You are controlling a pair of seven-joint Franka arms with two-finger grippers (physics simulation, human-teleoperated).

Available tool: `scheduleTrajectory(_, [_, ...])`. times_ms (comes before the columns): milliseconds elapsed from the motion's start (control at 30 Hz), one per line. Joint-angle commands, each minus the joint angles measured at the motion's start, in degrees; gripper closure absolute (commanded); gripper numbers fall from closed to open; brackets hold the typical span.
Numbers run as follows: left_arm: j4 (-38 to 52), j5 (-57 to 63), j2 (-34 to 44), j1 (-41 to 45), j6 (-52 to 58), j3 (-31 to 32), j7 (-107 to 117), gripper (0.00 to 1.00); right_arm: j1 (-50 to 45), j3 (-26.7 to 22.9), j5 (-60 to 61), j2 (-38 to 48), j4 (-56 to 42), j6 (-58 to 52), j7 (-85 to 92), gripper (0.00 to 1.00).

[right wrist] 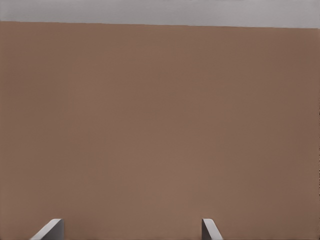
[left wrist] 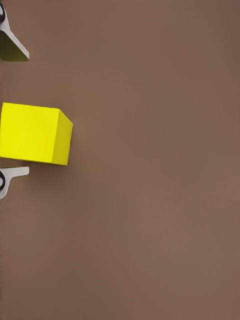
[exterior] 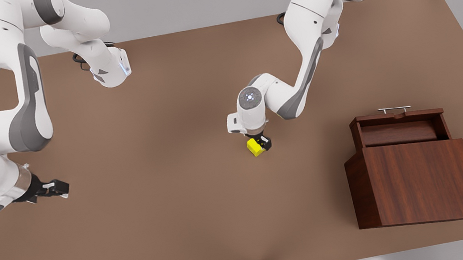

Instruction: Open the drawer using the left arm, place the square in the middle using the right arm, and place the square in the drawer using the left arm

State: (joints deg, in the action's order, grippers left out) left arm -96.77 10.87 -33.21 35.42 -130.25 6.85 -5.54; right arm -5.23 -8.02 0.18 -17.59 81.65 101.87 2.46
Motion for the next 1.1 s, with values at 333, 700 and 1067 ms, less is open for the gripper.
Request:
scheduleTrajectory(333, [0.0,0.8,-4.5,0.1,-4.2,-0.1,0.0,0.00,0.4,0.0,0.6,-0.1,-0.9,0.2,0.0,0.00])
scheduleTrajectory(700, [0.1,0.9,-7.8,0.1,-6.3,-0.3,0.0,0.15,1.6,0.0,0.6,-0.1,-2.1,0.1,0.0,0.00])
scheduleTrajectory(1067, [0.1,1.0,-8.2,0.1,-6.5,-0.3,0.0,0.31,1.7,-0.1,0.7,-0.3,-2.5,0.2,0.0,0.00])
